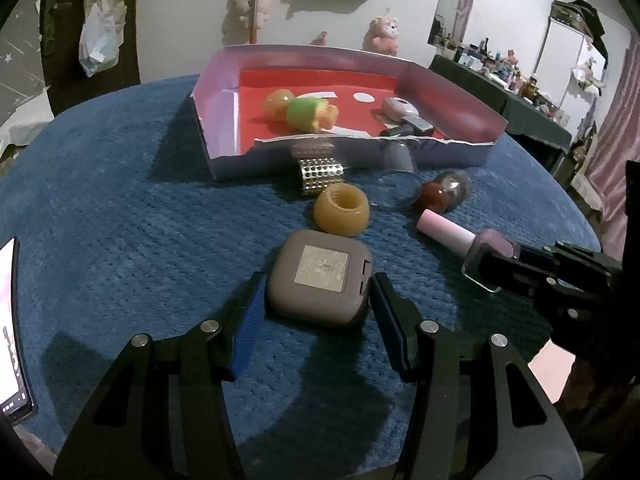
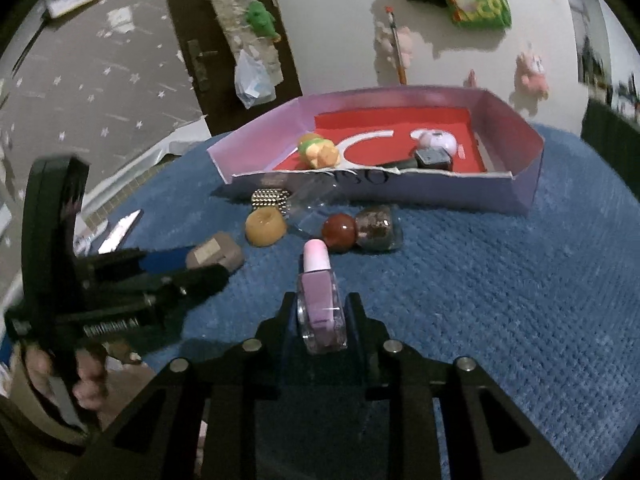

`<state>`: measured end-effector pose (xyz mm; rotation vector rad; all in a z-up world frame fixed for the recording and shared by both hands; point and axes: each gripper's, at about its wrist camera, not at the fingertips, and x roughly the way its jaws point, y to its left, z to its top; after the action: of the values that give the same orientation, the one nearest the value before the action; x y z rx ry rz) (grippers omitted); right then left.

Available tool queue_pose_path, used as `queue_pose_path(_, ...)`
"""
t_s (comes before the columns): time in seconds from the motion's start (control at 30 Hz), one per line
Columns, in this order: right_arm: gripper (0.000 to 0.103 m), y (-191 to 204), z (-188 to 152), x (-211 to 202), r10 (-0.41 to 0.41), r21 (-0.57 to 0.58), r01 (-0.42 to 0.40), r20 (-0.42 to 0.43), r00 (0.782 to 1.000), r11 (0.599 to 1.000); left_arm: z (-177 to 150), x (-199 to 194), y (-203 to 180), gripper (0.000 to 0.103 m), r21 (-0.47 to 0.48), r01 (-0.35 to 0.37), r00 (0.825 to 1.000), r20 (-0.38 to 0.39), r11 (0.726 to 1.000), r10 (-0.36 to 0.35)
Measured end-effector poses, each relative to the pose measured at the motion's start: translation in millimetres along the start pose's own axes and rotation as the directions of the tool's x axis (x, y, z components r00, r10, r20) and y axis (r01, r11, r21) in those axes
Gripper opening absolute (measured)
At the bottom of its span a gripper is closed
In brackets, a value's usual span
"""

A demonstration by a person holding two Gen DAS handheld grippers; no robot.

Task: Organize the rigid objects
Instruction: 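Grasp the pink nail polish bottle with the right tool while the left tool grasps the grey square case, then carry the pink nail polish and grey square case into the red tray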

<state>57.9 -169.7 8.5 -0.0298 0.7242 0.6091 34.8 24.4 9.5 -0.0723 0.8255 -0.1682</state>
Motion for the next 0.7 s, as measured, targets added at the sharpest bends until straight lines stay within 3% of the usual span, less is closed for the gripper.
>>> queue_pose_path(0.27, 0.034, 1.2, -5.9, 14.9, -0.032, -0.028, 0.033, 0.042, 0.999, 0.999, 1.2, 6.8, -9.3, 0.066, 0.033, -0.017, 1.0, 0.008, 0.999, 0.017)
queue_pose_path(0.43, 0.034, 4.2, -6.5, 18.0, -0.046, -0.046, 0.049, 0.069, 0.997, 0.998, 2.2, 8.6, -8.9, 0.064, 0.031, -0.039, 0.999, 0.023, 0.999, 0.038)
queue_pose_path(0.5, 0.027, 7.2, -7.3, 18.0, -0.058, -0.063, 0.063, 0.073, 0.996, 0.996, 1.4, 8.2, -9.5, 0.052, 0.04, -0.065, 0.998, 0.028, 0.997, 0.063)
queue_pose_path(0.7, 0.023, 12.2, -8.4, 15.4, -0.047, -0.075, 0.051, 0.057, 0.997, 0.996, 1.6, 4.3, -7.6, 0.052, 0.029, -0.042, 0.999, 0.023, 0.999, 0.042)
